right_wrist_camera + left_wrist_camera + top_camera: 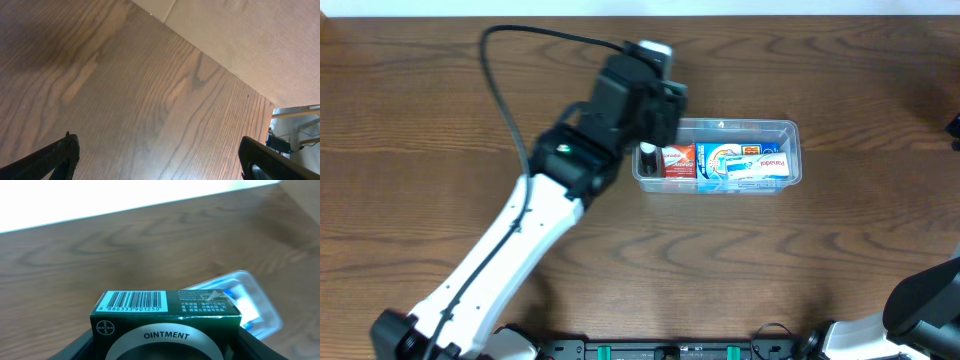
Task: Pack container
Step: 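Lower the green tin into the container's middle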
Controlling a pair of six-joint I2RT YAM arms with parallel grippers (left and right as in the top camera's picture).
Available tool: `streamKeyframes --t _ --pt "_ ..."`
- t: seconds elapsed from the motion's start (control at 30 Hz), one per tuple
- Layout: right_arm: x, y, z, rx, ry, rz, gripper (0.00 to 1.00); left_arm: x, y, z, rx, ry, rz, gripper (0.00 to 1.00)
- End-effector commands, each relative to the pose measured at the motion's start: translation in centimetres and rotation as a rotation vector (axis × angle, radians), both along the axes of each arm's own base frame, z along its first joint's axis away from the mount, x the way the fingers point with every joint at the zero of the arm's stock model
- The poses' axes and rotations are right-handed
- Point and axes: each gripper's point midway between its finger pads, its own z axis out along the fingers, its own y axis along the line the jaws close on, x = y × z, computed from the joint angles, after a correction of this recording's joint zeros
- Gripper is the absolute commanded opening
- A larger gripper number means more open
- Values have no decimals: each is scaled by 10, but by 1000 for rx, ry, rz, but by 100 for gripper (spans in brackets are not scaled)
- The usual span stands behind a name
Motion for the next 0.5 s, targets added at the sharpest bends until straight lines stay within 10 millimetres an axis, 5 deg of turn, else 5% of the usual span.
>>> streamKeyframes --t 0.0,0.47 --pt "-3 -3 11 -25 -12 -10 99 1 -24 -12 -51 55 19 57" --pt "-3 -3 11 -25 -12 -10 99 -4 -78 -115 -16 277 42 57"
